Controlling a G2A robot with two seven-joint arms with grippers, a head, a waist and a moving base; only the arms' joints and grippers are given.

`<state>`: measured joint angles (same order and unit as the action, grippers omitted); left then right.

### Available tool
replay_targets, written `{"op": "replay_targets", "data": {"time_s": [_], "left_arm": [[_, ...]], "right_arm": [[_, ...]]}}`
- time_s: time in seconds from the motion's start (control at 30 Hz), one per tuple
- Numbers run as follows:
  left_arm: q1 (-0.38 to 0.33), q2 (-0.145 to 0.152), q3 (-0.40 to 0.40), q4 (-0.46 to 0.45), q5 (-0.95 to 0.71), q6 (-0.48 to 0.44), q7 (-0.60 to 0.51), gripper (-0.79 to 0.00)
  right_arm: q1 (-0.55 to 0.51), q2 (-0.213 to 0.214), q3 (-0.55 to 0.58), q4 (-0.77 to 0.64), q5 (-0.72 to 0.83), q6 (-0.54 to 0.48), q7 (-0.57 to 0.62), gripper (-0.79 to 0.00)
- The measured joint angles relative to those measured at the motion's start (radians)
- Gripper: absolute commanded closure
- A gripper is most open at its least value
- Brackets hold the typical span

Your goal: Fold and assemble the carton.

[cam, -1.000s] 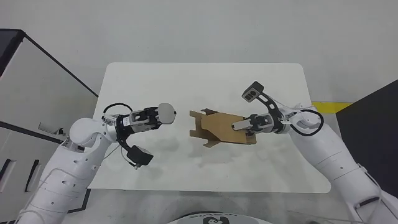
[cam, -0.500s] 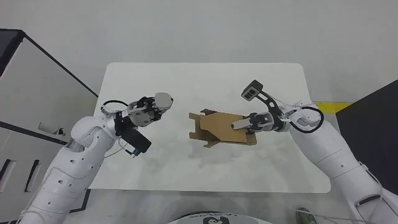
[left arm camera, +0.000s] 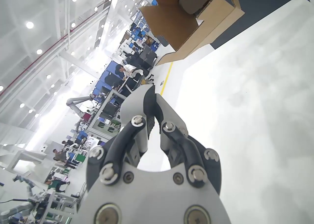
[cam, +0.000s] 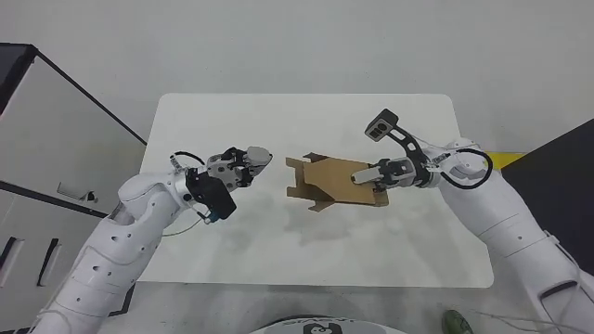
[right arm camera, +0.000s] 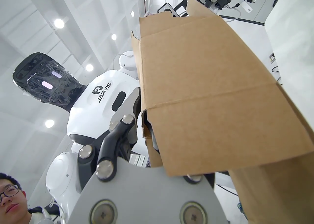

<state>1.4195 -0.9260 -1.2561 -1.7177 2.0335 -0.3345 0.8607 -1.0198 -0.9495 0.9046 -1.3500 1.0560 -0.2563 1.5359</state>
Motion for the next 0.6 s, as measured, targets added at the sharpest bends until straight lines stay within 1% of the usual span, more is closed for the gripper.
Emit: {"op": "replay_targets", "data": {"time_s": [0.43,0.5,0.6], "left_arm": [[0.002,0.000,0.002,0.000,-0.006,-0.006,-0.005,0.000],[0.001,0.001,-0.001,-0.003,-0.032,-0.052,0.001,0.000],[0.000,0.011,-0.021,0.008,-0.033,-0.135,0.048,0.000]], "right_arm": [[0.000,0.000,0.000,0.000,0.000,0.000,0.000,0.000],[-0.004,-0.001,0.002,-0.011,-0.015,0.002,-0.018,0.000],[0.003,-0.004,0.002,-0.005,-0.034,0.006,-0.002,0.000]]}}
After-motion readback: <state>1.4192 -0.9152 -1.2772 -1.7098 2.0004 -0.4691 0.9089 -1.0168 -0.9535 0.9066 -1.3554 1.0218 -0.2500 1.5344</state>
